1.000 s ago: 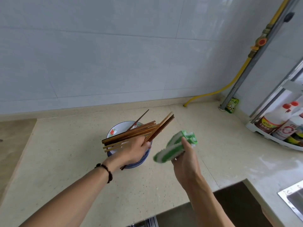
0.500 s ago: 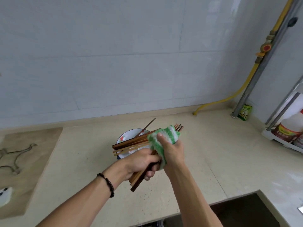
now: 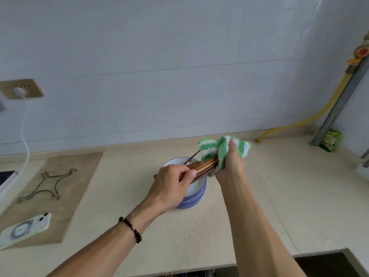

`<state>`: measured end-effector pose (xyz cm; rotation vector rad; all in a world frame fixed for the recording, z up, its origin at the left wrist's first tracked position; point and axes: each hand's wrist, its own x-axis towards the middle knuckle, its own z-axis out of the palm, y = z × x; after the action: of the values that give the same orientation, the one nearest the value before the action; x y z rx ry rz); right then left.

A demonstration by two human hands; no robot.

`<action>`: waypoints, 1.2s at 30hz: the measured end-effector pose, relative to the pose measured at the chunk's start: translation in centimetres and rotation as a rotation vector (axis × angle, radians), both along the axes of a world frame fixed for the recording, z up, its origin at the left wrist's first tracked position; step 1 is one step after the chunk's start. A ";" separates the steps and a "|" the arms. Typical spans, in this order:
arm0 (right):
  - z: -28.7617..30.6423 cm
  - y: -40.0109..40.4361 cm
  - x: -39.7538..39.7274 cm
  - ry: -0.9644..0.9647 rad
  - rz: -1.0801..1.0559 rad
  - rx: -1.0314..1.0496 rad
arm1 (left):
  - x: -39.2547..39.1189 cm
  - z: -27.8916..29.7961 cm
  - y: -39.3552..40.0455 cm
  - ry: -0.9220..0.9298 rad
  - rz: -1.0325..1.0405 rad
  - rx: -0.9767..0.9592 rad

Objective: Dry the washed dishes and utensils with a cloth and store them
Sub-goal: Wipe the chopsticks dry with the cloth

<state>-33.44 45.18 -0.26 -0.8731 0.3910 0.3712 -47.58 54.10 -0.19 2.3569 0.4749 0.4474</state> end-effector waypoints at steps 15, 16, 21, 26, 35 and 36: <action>1.8 5.4 -2.7 -0.061 -0.002 -0.115 | -0.3 1.7 3.8 -0.110 -0.015 0.058; 2.1 5.6 -2.9 -0.066 -0.008 -0.112 | -0.5 2.0 4.4 -0.108 -0.029 0.058; 2.6 6.6 -1.4 -0.035 -0.058 -0.094 | -1.4 3.3 6.3 -0.083 -0.052 0.055; 3.6 7.5 -6.3 -0.091 0.086 -0.109 | -2.1 3.0 7.2 -0.125 -0.056 0.008; 5.1 7.1 -7.6 -0.179 0.072 -0.148 | -3.1 4.0 7.3 -0.187 -0.077 -0.007; 5.2 6.6 -7.4 -0.183 0.069 -0.127 | -3.4 4.2 7.5 -0.177 -0.090 0.000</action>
<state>-40.81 51.79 4.93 -1.0380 0.2171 0.3288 -51.01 61.61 4.06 2.3027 0.2856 0.6070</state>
